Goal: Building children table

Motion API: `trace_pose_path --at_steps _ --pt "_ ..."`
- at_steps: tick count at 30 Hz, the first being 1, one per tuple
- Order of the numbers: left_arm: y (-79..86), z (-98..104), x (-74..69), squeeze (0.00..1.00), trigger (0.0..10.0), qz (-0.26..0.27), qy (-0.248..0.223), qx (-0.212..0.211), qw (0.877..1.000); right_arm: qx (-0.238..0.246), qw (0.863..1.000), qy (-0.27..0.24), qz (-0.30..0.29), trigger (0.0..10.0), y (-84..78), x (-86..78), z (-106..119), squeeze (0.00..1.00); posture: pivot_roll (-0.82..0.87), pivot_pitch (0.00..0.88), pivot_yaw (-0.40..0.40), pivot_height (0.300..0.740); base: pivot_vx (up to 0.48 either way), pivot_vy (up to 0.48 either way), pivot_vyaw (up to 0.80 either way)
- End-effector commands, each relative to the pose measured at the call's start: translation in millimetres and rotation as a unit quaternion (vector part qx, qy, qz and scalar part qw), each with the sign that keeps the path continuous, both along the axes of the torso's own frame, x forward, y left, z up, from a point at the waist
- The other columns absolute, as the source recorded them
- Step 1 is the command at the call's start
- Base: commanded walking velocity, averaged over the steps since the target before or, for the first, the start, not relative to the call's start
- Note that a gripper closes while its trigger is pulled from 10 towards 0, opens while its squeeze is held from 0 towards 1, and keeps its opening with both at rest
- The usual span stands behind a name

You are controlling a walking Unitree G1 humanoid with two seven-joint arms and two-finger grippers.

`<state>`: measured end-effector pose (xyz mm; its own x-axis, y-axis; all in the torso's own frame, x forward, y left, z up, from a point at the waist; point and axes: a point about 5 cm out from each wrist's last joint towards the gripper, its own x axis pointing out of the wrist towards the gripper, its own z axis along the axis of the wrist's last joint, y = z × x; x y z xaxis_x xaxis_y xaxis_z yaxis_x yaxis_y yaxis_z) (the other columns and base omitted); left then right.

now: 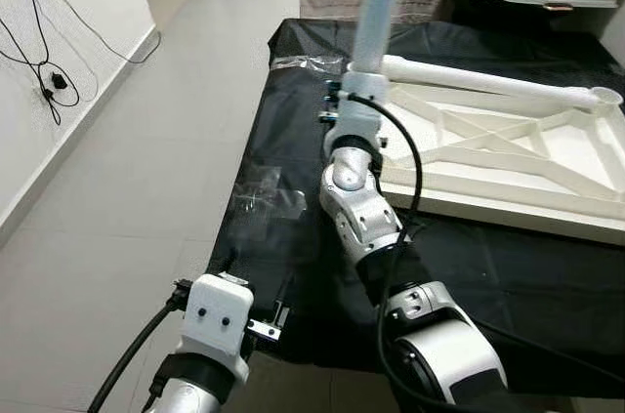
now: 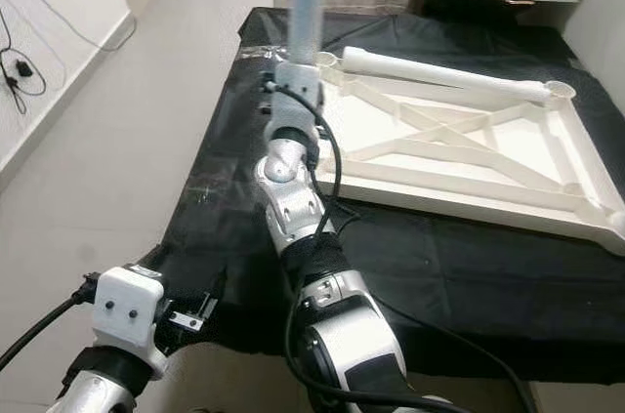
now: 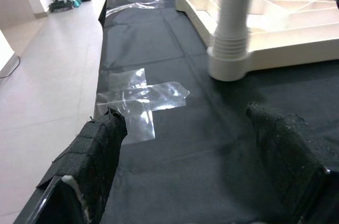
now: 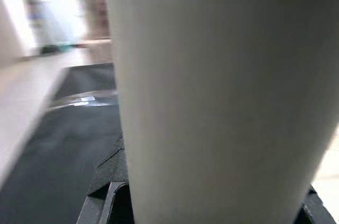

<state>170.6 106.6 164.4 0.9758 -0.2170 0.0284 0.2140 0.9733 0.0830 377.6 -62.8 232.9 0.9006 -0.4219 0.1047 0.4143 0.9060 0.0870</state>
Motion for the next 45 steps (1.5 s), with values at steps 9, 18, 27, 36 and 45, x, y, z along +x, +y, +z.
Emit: trace_pose_path --at_steps 9,18,27,36,45 --pt "-0.3 -6 2.6 0.0 10.0 -0.005 0.006 0.004 1.0 0.098 0.974 0.198 -0.055 10.0 19.7 -25.0 -77 0.0 0.11 0.13 -0.046 0.74 0.0 0.0 0.0" --pt "0.4 -6 5.6 0.0 10.0 -0.008 0.002 0.006 1.0 0.116 0.974 0.186 -0.05 10.0 19.7 -19.5 -66 0.0 0.11 0.117 -0.042 0.74 0.0 0.0 0.0" --pt "1.2 -6 8.5 0.0 10.0 -0.009 0.0 0.009 1.0 0.076 0.997 -0.016 -0.02 10.0 9.3 -7.1 13 0.0 0.11 0.11 -0.039 0.74 0.0 0.0 0.0" --pt "1.9 -7 11.3 0.0 10.0 -0.009 -0.002 0.011 1.0 0.057 0.99 -0.129 -0.019 10.0 -2.7 -7.3 64 0.0 0.1 0.098 -0.033 0.74 0.0 0.0 0.0" --pt "2.3 -7 13.1 0.0 10.0 -0.011 -0.005 0.012 1.0 0.066 0.985 -0.159 -0.003 10.0 -4.7 -7.8 81 0.0 0.11 0.094 -0.031 0.74 0.0 0.0 0.0"
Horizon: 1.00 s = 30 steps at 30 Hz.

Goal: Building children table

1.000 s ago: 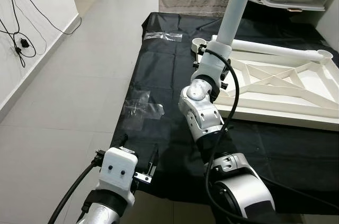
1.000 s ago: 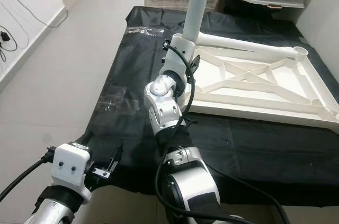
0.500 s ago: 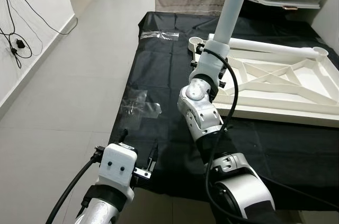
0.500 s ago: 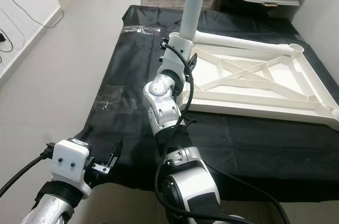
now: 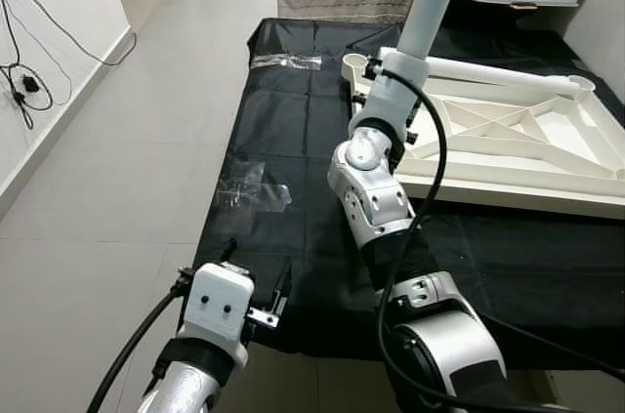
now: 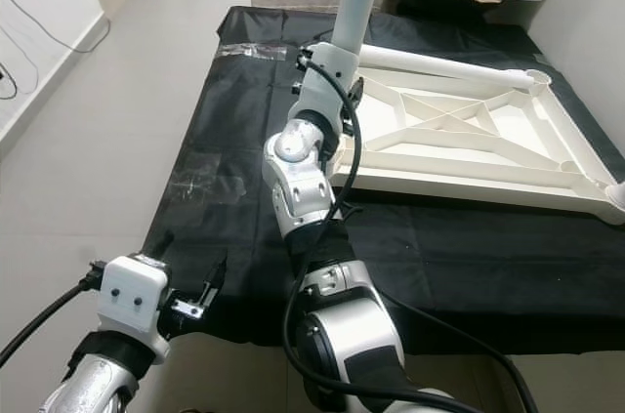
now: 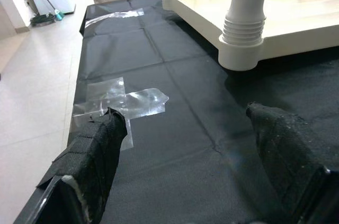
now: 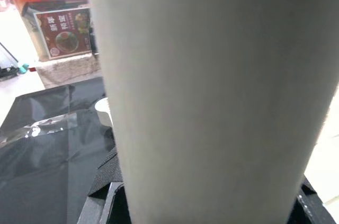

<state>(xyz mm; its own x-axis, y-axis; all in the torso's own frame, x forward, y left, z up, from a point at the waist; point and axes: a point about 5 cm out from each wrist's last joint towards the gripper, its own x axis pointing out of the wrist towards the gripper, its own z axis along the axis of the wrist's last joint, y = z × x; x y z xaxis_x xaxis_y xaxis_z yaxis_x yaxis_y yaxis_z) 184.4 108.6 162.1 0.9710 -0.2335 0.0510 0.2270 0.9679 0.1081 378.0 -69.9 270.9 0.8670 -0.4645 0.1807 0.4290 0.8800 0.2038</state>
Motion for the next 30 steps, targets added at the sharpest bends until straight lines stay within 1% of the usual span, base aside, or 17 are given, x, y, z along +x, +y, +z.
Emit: trace_pose_path --at_steps 1,3,4,5,6,7,8,9,10,12,15,17,18,21,25,26,30 --pt "0.3 -5 -0.6 0.0 10.0 -0.003 0.009 0.002 1.0 0.027 0.995 -0.1 0.014 10.0 2.4 -8.2 43 0.0 0.11 0.094 -0.031 0.74 0.0 0.0 0.0" --pt "0.4 -5 -0.5 0.0 10.0 -0.003 0.009 0.002 1.0 0.027 0.995 -0.09 0.026 10.0 3.9 -6.4 41 0.0 0.1 0.094 -0.029 0.74 0.0 0.0 0.0" --pt "0.0 -5 -0.4 0.0 10.0 -0.004 0.009 0.002 1.0 0.023 0.997 -0.067 0.04 10.0 5.8 -3.4 34 0.0 0.1 0.094 -0.029 0.74 0.0 0.0 0.0" --pt "0.0 -5 -0.4 0.0 10.0 -0.004 0.009 0.002 1.0 0.023 0.997 -0.067 0.04 10.0 5.8 -3.4 34 0.0 0.1 0.094 -0.029 0.74 0.0 0.0 0.0" --pt "-0.5 -5 -0.4 0.0 10.0 -0.004 0.009 0.002 1.0 0.022 0.998 -0.034 0.05 10.0 7.1 -0.6 20 0.0 0.1 0.094 -0.029 0.74 0.0 0.0 0.0" --pt "-0.5 -5 -0.4 0.0 10.0 -0.004 0.009 0.002 1.0 0.022 0.998 -0.034 0.05 10.0 7.1 -0.6 20 0.0 0.1 0.094 -0.029 0.74 0.0 0.0 0.0" --pt "-0.8 -5 -0.2 0.0 10.0 -0.004 0.008 0.001 1.0 0.02 0.998 0.016 0.059 10.0 7.8 2.5 -1 0.0 0.1 0.094 -0.029 0.74 0.0 0.0 0.0" --pt "-0.8 -5 -0.2 0.0 10.0 -0.004 0.008 0.001 1.0 0.02 0.998 0.016 0.059 10.0 7.8 2.5 -1 0.0 0.1 0.094 -0.029 0.74 0.0 0.0 0.0" --pt "-1.0 -5 -0.3 0.0 10.0 -0.004 0.009 0.001 1.0 0.019 0.995 0.078 0.06 10.0 7.3 4.0 -31 0.0 0.1 0.094 -0.029 0.74 0.0 0.0 0.0" --pt "-1.1 -6 -1.0 0.0 10.0 -0.004 0.01 0.001 1.0 0.028 0.984 0.166 0.061 10.0 6.5 1.9 -71 0.0 0.1 0.098 -0.031 0.74 0.0 0.0 0.0" --pt "-1.1 -6 -1.0 0.0 10.0 -0.004 0.01 0.001 1.0 0.028 0.984 0.166 0.061 10.0 6.5 1.9 -71 0.0 0.1 0.098 -0.031 0.74 0.0 0.0 0.0" --pt "-1.4 -5 -2.0 0.0 10.0 -0.005 0.01 -0.001 1.0 0.033 0.975 0.213 0.055 10.0 5.7 -0.7 -94 0.0 0.11 0.11 -0.031 0.74 0.0 0.0 0.0" --pt "-1.4 -5 -2.0 0.0 10.0 -0.005 0.01 -0.001 1.0 0.033 0.975 0.213 0.055 10.0 5.7 -0.7 -94 0.0 0.11 0.11 -0.031 0.74 0.0 0.0 0.0" --pt "-1.6 -6 -4.0 0.0 10.0 -0.004 0.012 -0.001 1.0 0.05 0.966 0.248 0.046 10.0 4.5 -2.8 -110 0.0 0.11 0.119 -0.033 0.74 0.0 0.0 0.0" --pt "-2.2 -6 -4.9 0.0 10.0 -0.004 0.014 -0.002 1.0 0.055 0.961 0.267 0.033 10.0 2.0 -4.7 -117 0.0 0.1 0.124 -0.032 0.74 0.0 0.0 0.0" --pt "-2.7 -6 -5.6 0.0 10.0 -0.005 0.014 -0.003 1.0 0.064 0.958 0.28 0.027 10.0 0.8 -6.3 -122 0.0 0.11 0.131 -0.033 0.74 0.0 0.0 0.0" --pt "-3.0 -5 -5.9 0.0 10.0 -0.005 0.014 -0.004 1.0 0.071 0.955 0.287 0.024 10.0 0.1 -7.3 -125 0.0 0.11 0.131 -0.033 0.74 0.0 0.0 0.0"
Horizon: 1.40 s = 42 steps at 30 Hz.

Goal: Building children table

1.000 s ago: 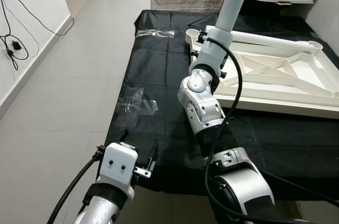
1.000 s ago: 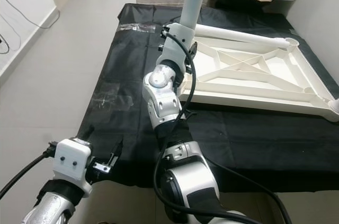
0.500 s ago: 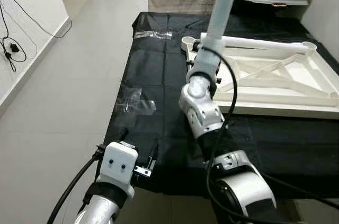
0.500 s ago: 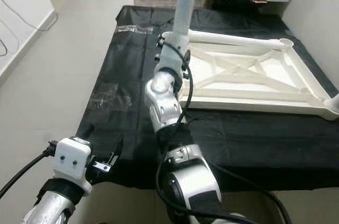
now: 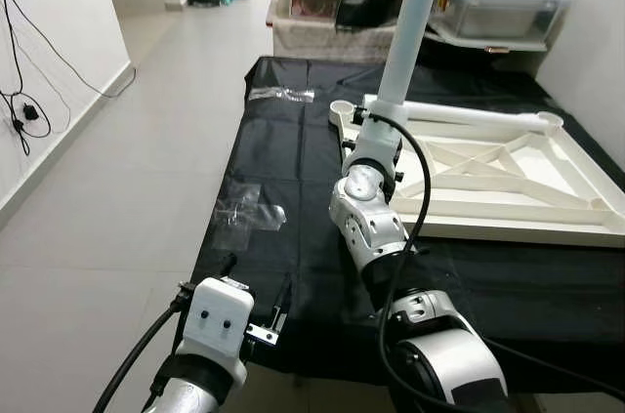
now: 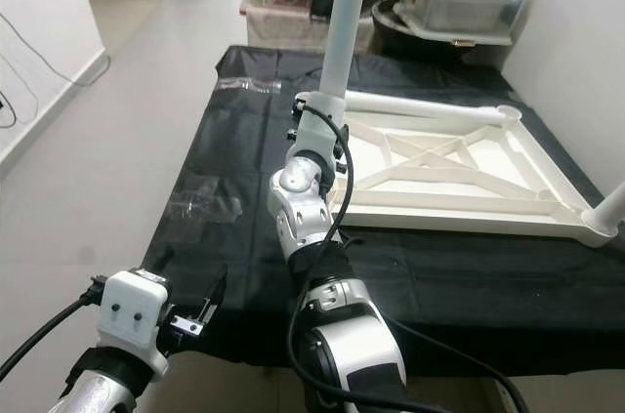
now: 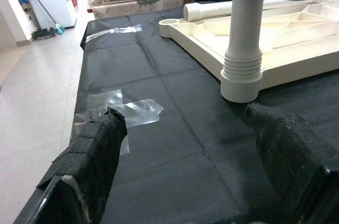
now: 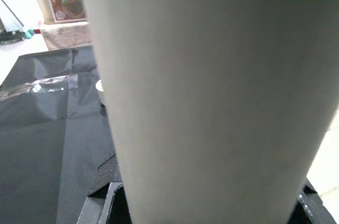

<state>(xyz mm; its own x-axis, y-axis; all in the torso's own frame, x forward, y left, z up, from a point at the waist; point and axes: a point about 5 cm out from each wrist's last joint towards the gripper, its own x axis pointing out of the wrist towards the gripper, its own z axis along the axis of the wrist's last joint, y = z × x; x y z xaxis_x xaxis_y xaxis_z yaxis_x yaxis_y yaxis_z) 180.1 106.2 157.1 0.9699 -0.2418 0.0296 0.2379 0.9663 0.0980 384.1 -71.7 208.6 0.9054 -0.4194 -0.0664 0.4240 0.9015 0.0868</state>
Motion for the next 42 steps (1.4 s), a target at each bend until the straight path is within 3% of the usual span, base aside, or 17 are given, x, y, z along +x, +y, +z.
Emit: trace_pose_path --at_steps 1,4,9,17,25,42 --pt "-1.2 0 -2.4 0.0 10.0 -0.001 0.003 -0.002 1.0 0.06 0.984 0.161 -0.037 10.0 -2.6 -15.3 -66 0.0 0.11 0.137 -0.028 0.74 0.0 0.0 0.0" --pt "-2.2 1 -4.4 0.0 10.0 -0.003 0.005 -0.004 1.0 0.043 0.982 0.16 -0.087 10.0 -9.1 -18.4 -68 0.0 0.11 0.152 -0.022 0.74 0.0 0.0 0.0" --pt "-6.5 0 -7.3 0.0 10.0 -0.023 0.015 -0.008 1.0 0.041 0.981 0.15 -0.12 10.0 -7.0 -22.6 -71 0.0 0.12 0.172 -0.005 0.74 0.0 0.0 0.0" --pt "-14.0 -4 -12.2 0.0 10.0 -0.066 0.03 -0.001 0.997 0.039 0.979 0.153 -0.129 10.0 -2.5 -26.8 -72 0.0 0.12 0.187 0.008 0.74 0.0 0.0 0.0" --pt "-29.6 -8 -26.9 0.0 10.0 -0.14 0.056 -0.004 0.989 0.049 0.973 0.162 -0.157 10.0 -2.8 -33.4 -72 0.0 0.12 0.233 0.034 0.74 0.0 0.0 0.0" --pt "-34.6 -7 -30.3 0.0 10.0 -0.157 0.058 -0.006 0.986 0.042 0.979 0.14 -0.144 10.0 3.0 -30.4 -62 0.0 0.12 0.238 0.027 0.74 0.0 0.0 0.0"
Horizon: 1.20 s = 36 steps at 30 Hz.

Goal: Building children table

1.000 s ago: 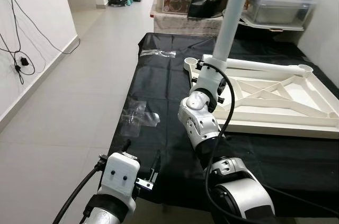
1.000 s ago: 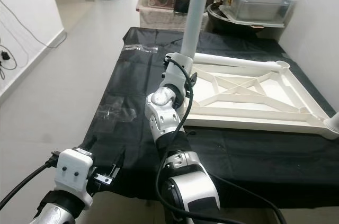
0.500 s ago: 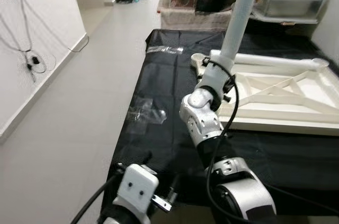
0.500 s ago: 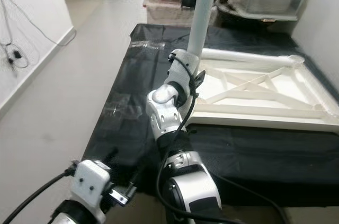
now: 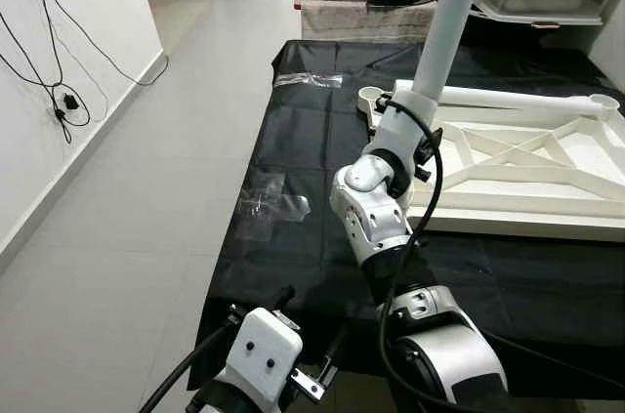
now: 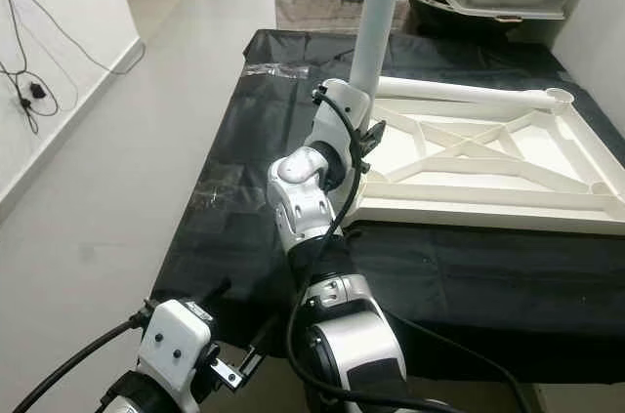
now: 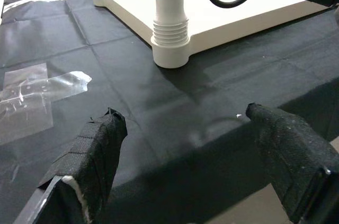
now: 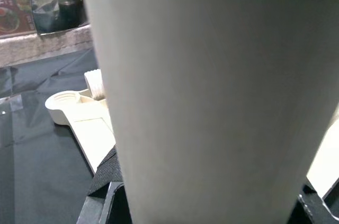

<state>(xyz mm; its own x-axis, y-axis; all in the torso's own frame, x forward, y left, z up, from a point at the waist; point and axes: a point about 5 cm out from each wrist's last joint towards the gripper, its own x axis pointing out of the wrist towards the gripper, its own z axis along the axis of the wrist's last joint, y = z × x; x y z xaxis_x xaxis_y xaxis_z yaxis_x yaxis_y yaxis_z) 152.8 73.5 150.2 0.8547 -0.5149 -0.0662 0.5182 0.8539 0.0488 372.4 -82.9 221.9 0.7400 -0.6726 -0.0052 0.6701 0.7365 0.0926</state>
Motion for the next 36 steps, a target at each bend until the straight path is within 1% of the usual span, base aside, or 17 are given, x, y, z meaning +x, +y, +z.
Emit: trace_pose_path --at_steps 1,5,6,22,23,25,27,28,30,31,32,34,35,36 --pt "-1.8 0 -3.0 0.0 10.0 -0.009 0.004 -0.002 1.0 0.081 0.984 0.156 0.005 10.0 14.2 -18.8 -76 0.0 0.12 0.238 0.027 0.74 0.0 0.0 0.0" --pt "-1.5 -1 -2.5 0.0 10.0 -0.008 0.004 0.003 1.0 0.088 0.984 0.157 0.014 10.0 14.7 -18.7 -76 0.0 0.11 0.234 0.026 0.74 0.0 0.0 0.0" --pt "-1.4 -2 -2.2 0.0 10.0 -0.007 0.005 0.006 1.0 0.096 0.984 0.149 0.026 10.0 15.2 -18.2 -75 1.0 0.11 0.235 0.028 0.74 0.0 0.0 0.0" --pt "-0.4 -4 -1.7 0.0 10.0 -0.005 0.005 0.014 1.0 0.09 0.987 0.13 0.034 10.0 15.4 -18.0 -71 1.0 0.12 0.234 0.028 0.74 0.0 0.0 0.0" --pt "-0.2 -5 -1.0 0.0 10.0 -0.006 0.005 0.016 1.0 0.09 0.987 0.121 0.056 10.0 18.4 -17.6 -69 0.0 0.11 0.228 0.029 0.74 0.0 0.0 0.0" --pt "-0.2 -5 -1.0 0.0 10.0 -0.006 0.005 0.016 1.0 0.09 0.987 0.121 0.056 10.0 18.4 -17.6 -69 0.0 0.11 0.228 0.029 0.74 0.0 0.0 0.0" --pt "0.8 -6 0.4 0.0 10.0 -0.005 0.004 0.019 1.0 0.082 0.986 0.114 0.086 10.0 20.9 -19.1 -67 0.0 0.11 0.223 0.028 0.74 0.0 0.0 0.0" --pt "0.8 -6 0.4 0.0 10.0 -0.005 0.004 0.019 1.0 0.082 0.986 0.114 0.086 10.0 20.9 -19.1 -67 0.0 0.11 0.223 0.028 0.74 0.0 0.0 0.0" --pt "2.3 -8 2.4 0.0 10.0 -0.003 0.004 0.021 1.0 0.078 0.984 0.114 0.117 10.0 21.6 -22.9 -67 0.0 0.1 0.215 0.028 0.74 0.0 0.0 0.0" --pt "2.3 -8 2.4 0.0 10.0 -0.003 0.004 0.021 1.0 0.078 0.984 0.114 0.117 10.0 21.6 -22.9 -67 0.0 0.1 0.215 0.028 0.74 0.0 0.0 0.0" --pt "3.4 -9 4.0 0.0 10.0 -0.001 0.003 0.023 1.0 0.075 0.982 0.116 0.132 10.0 20.2 -25.9 -67 0.0 0.1 0.21 0.029 0.74 0.0 0.0 0.0" --pt "3.4 -9 4.0 0.0 10.0 -0.001 0.003 0.023 1.0 0.075 0.982 0.116 0.132 10.0 20.2 -25.9 -67 0.0 0.1 0.21 0.029 0.74 0.0 0.0 0.0" --pt "5.2 -11 6.9 0.0 10.0 0.001 0.002 0.026 1.0 0.067 0.98 0.116 0.149 10.0 16.9 -30.4 -68 0.0 0.09 0.197 0.03 0.74 0.0 0.0 0.0" --pt "5.2 -11 6.9 0.0 10.0 0.001 0.002 0.026 1.0 0.067 0.98 0.116 0.149 10.0 16.9 -30.4 -68 0.0 0.09 0.197 0.03 0.74 0.0 0.0 0.0"
